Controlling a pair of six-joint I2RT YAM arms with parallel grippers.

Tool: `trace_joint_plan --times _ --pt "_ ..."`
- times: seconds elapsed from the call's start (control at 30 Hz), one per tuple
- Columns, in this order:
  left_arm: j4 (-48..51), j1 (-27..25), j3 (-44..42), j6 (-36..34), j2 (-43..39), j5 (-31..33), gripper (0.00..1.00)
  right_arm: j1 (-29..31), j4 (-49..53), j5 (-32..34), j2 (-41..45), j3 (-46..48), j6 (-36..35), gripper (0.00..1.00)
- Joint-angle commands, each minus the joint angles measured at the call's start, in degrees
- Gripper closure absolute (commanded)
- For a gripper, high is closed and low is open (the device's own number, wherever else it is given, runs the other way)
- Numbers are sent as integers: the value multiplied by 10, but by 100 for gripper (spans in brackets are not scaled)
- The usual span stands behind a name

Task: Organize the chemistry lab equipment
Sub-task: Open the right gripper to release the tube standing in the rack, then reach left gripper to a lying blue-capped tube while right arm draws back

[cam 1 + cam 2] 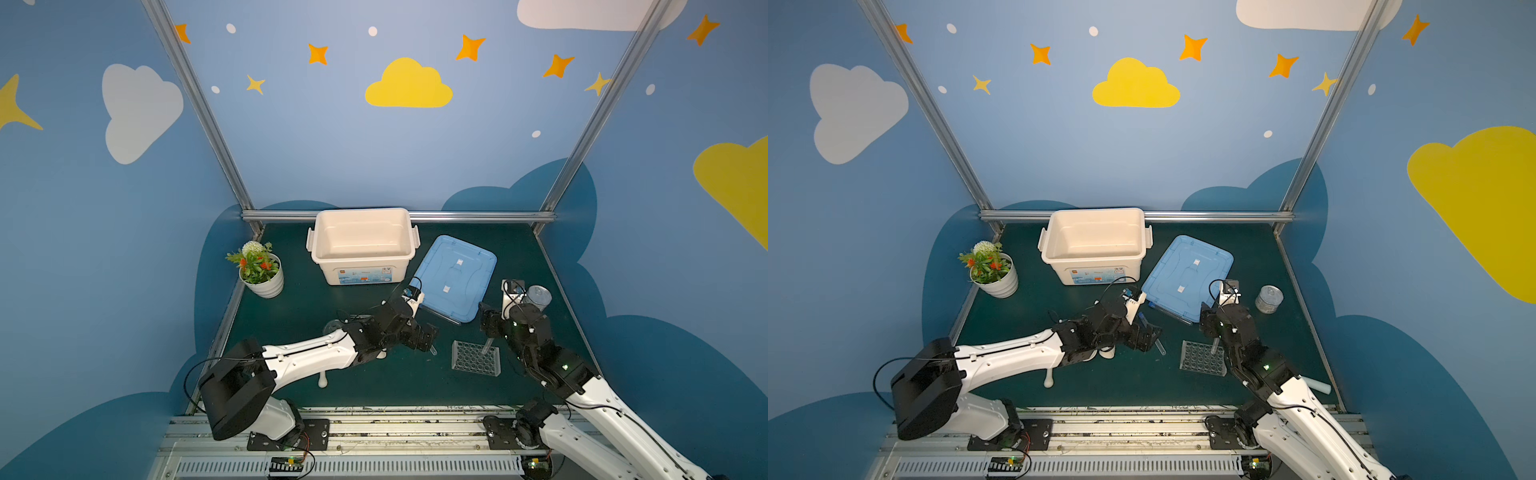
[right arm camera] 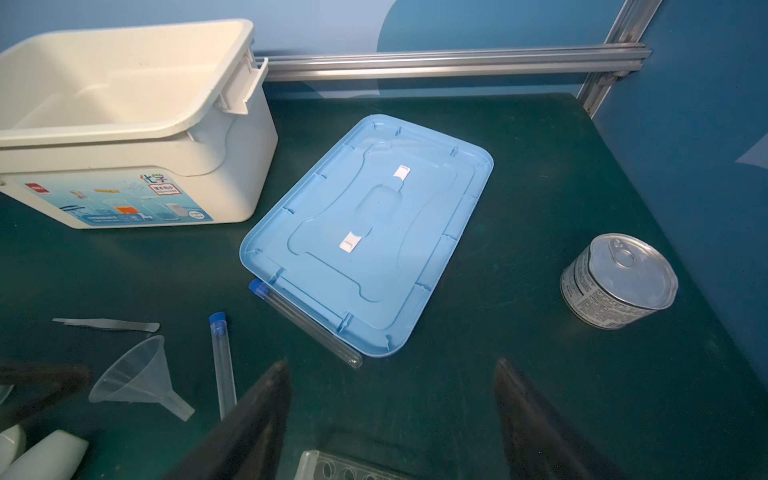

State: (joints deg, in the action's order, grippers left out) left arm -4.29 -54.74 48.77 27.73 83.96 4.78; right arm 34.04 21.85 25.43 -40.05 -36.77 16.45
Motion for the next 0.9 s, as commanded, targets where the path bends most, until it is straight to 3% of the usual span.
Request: trace_joint_plan --times 0.0,0.33,0.87 --pt "41 -7 18 17 15 8 3 -26 0 -33 -3 -33 5 24" --pt "93 -22 59 58 70 -7 16 -109 -6 -126 -6 -30 16 25" --pt "227 -13 176 79 175 4 37 -162 -9 -184 -7 -23 10 24"
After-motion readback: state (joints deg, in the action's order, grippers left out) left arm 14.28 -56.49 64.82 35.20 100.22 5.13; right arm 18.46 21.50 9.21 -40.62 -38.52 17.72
